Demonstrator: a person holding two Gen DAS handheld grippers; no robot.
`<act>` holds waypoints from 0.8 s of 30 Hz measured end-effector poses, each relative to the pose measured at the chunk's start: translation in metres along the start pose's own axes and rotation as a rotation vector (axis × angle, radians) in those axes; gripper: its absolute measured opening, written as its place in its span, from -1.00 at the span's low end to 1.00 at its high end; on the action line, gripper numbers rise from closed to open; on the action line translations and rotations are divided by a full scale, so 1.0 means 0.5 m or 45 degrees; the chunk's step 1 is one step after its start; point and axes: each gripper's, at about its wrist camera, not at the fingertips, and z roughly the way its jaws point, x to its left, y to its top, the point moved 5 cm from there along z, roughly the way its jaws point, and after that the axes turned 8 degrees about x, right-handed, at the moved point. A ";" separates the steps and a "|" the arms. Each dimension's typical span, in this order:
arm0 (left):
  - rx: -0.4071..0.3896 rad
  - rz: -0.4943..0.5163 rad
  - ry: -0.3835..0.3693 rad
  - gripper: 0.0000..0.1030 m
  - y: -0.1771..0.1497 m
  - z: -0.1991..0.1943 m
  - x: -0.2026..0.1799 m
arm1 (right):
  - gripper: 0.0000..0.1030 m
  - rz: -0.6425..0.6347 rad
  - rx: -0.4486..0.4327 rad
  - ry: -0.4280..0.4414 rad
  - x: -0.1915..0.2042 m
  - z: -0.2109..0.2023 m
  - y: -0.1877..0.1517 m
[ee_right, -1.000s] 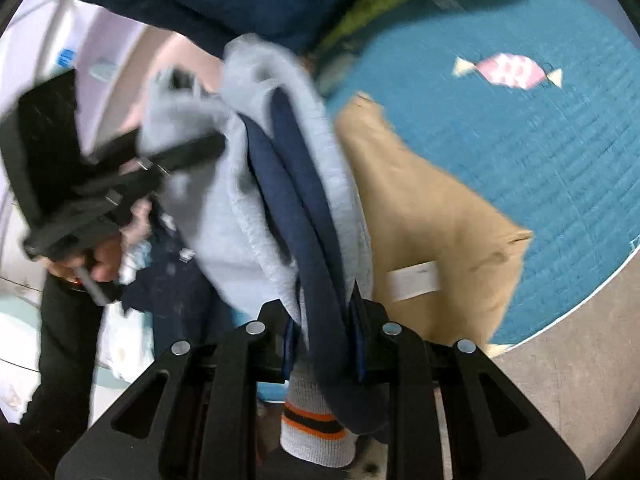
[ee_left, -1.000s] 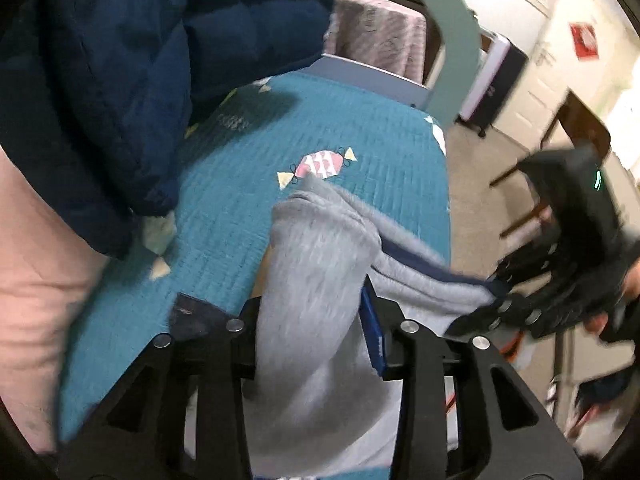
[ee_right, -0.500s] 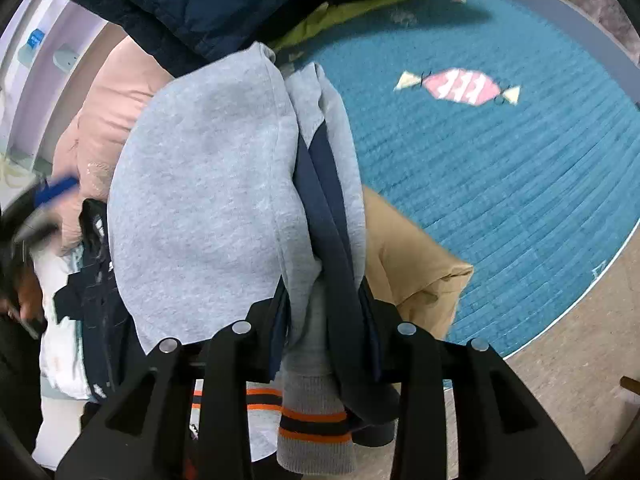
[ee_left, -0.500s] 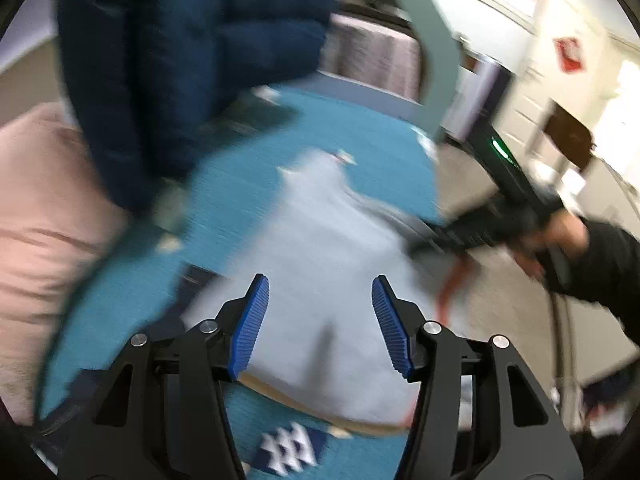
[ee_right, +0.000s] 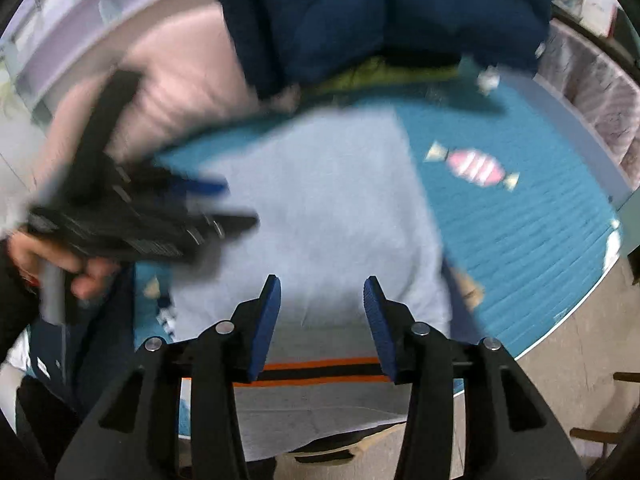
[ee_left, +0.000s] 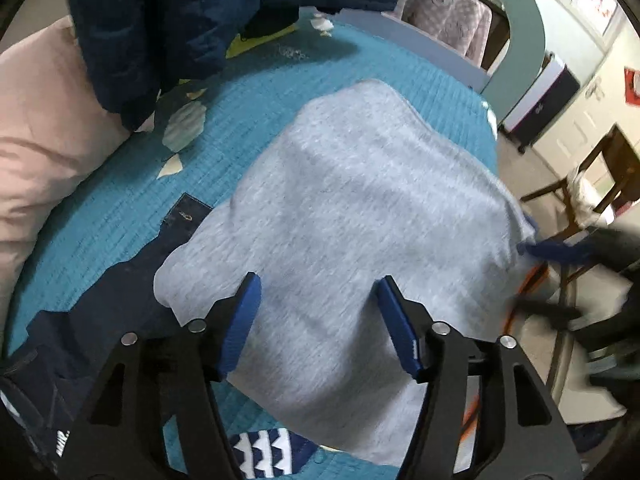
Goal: Fold large clothes
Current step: 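Lower the folded sweatshirt onto the tan cloth and open both tools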
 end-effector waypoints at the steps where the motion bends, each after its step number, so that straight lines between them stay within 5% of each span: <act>1: -0.014 -0.009 -0.020 0.25 0.001 -0.002 0.006 | -0.23 0.013 0.048 -0.027 -0.010 0.030 -0.006; 4: -0.088 -0.020 -0.114 0.26 -0.005 -0.032 0.005 | -0.21 0.096 0.125 0.002 -0.042 0.100 -0.022; 7: -0.154 -0.089 -0.132 0.53 -0.020 -0.067 0.001 | -0.21 0.131 0.102 0.028 -0.048 0.080 -0.018; 10: -0.194 -0.162 -0.118 0.56 -0.051 -0.102 0.010 | -0.18 0.150 0.072 0.005 -0.042 0.050 -0.012; 21: -0.239 -0.463 0.180 0.68 -0.287 -0.247 0.062 | 0.09 0.024 -0.103 0.011 0.171 -0.110 -0.063; 24: -0.247 -0.472 0.269 0.73 -0.356 -0.297 0.050 | 0.36 0.005 -0.126 0.018 0.234 -0.141 -0.082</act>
